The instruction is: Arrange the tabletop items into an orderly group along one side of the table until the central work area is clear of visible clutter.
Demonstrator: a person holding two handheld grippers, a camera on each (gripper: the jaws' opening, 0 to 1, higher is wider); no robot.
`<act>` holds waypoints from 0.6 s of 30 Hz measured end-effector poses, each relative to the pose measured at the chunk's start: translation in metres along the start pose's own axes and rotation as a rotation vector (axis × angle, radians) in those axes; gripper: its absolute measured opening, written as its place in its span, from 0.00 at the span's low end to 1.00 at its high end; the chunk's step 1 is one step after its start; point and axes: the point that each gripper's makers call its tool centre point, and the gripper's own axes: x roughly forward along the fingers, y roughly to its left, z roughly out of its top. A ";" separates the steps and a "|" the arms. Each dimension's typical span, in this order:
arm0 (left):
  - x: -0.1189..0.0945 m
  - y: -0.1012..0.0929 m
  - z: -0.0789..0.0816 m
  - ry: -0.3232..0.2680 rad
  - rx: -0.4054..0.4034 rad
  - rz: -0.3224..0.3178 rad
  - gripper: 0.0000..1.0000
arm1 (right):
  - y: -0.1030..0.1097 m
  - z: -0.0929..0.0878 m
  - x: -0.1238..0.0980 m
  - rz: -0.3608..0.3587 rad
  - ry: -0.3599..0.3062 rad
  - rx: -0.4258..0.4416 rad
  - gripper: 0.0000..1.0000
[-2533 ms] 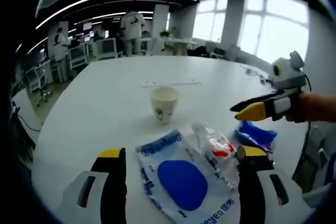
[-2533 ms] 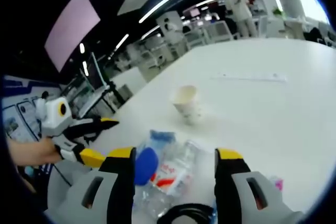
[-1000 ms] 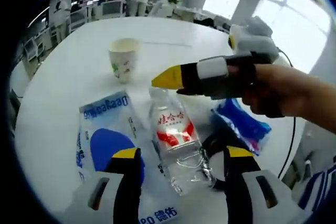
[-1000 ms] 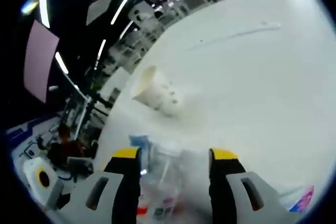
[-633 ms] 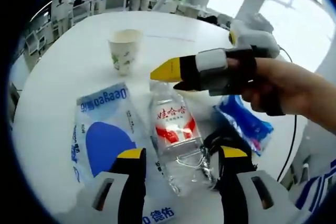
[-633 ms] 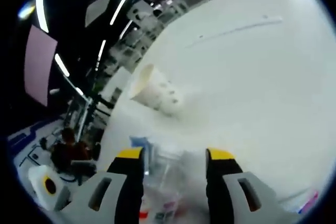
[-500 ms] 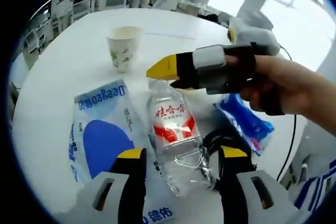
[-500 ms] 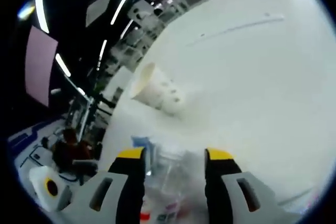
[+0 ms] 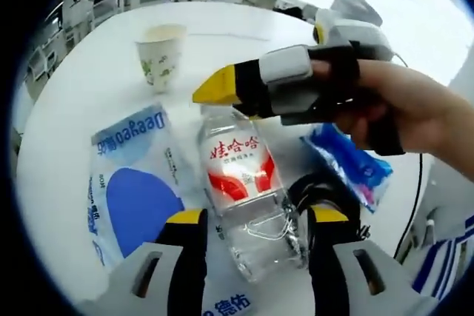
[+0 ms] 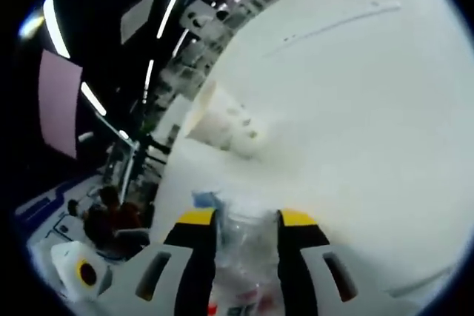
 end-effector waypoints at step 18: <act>-0.007 -0.006 0.000 -0.039 0.047 -0.020 0.44 | 0.022 0.008 -0.021 0.093 -0.147 0.002 0.17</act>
